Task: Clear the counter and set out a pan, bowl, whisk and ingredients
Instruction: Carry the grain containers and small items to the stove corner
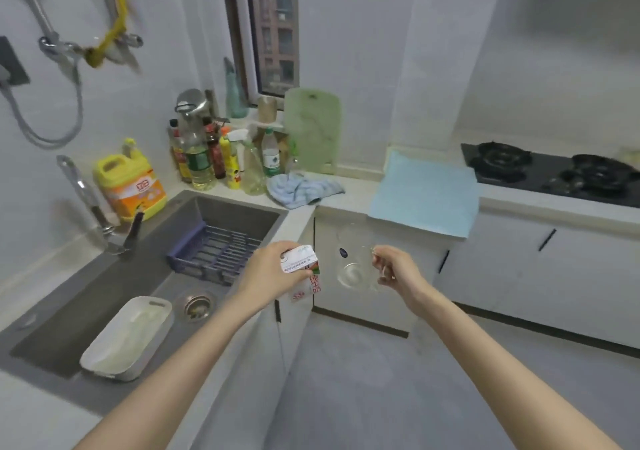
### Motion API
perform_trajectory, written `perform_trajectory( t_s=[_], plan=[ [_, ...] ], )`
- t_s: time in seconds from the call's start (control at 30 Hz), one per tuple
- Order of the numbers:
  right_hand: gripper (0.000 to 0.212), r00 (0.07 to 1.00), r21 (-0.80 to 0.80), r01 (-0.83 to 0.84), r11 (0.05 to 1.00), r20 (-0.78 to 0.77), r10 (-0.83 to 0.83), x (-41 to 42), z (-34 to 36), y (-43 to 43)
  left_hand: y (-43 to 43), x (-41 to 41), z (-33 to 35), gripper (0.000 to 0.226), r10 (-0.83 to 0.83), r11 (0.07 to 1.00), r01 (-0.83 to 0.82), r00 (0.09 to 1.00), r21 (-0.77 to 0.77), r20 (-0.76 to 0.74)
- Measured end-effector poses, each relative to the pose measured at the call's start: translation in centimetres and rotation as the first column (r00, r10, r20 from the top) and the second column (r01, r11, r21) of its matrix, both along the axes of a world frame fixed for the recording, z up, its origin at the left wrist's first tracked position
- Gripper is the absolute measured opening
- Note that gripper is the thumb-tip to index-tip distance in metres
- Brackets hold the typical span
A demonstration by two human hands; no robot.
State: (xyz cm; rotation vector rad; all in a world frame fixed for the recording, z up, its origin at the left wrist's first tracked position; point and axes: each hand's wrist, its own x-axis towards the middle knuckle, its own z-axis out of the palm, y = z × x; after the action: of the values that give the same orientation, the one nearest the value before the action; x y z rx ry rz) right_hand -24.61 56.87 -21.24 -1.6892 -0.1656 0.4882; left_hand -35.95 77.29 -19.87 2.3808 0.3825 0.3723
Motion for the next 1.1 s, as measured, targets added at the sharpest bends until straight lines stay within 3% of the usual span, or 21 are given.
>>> perform_trajectory(
  t_s=[0.4, 0.77, 1.1],
  plan=[
    [0.025, 0.924, -0.008, 0.382, 0.924, -0.013, -0.382, 15.7, 1.9, -17.2, -14.6, 24.3, 1.8, 0.039, -0.34, 0.94, 0.341, 0.94, -0.022, 0.035],
    [0.029, 0.779, 0.03, 0.626, 0.78, 0.022, -0.626, 27.2, 1.8, -27.5, -24.8, 42.4, 2.3, 0.039, -0.625, 0.779, 0.627, 0.778, -0.011, 0.063],
    [0.031, 0.605, 0.074, 0.793, 0.605, 0.014, -0.796, 37.0, 3.8, -34.7, -32.9, 57.7, 4.0, 0.042, -0.783, 0.62, 0.785, 0.618, 0.012, 0.074]
  ],
)
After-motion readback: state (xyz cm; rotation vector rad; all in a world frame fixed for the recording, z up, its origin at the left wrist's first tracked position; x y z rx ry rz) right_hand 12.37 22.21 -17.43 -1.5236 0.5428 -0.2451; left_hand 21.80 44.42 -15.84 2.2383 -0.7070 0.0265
